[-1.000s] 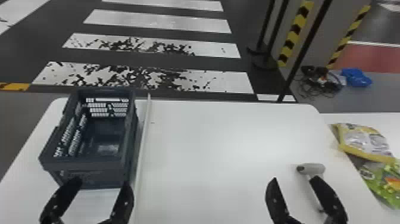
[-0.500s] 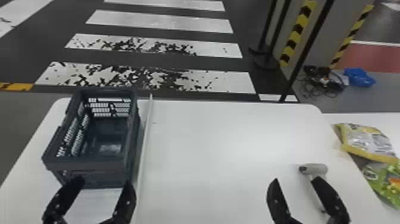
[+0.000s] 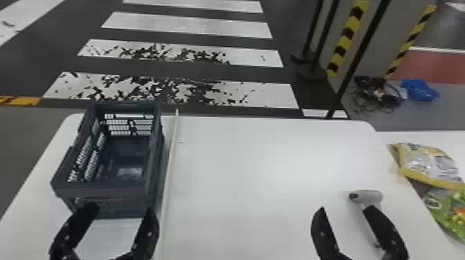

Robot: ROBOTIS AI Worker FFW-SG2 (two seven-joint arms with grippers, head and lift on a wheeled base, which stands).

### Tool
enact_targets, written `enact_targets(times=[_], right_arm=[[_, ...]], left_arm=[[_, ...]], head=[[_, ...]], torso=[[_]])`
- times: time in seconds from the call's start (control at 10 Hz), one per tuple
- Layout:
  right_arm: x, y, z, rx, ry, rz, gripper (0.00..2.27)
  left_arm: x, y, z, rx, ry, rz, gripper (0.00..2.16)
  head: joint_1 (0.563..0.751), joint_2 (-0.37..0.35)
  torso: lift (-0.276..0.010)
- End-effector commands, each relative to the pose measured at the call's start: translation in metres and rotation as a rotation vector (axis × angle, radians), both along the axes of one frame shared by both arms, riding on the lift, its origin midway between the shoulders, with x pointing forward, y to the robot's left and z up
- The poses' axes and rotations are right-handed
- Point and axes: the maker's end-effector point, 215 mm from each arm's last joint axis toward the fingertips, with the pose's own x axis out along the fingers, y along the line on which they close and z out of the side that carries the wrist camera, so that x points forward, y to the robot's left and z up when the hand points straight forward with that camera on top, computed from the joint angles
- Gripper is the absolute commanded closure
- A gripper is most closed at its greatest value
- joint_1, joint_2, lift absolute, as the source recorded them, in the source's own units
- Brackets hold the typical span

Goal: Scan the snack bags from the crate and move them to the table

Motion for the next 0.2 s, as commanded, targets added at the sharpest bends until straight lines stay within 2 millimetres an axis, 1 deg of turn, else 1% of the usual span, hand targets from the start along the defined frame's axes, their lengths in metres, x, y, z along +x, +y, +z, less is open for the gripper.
enact_targets(times=[0.0,0.1], right_arm=[[-0.0008,0.001,-0.0011,-0.004,0.004,0.002,0.14],[-0.0009,0.0034,-0.0001,-0.014,0.003,0.008,0.14]], left_arm=[[-0.0003,-0.0013,-0.0004,-0.001,0.001,-0.004,0.06],[-0.0003,-0.0013,-0.0004,-0.001,0.001,-0.004,0.06]], head=[[0.695,-0.105],[0.695,-0.105]], torso=[[-0.095],[-0.095]])
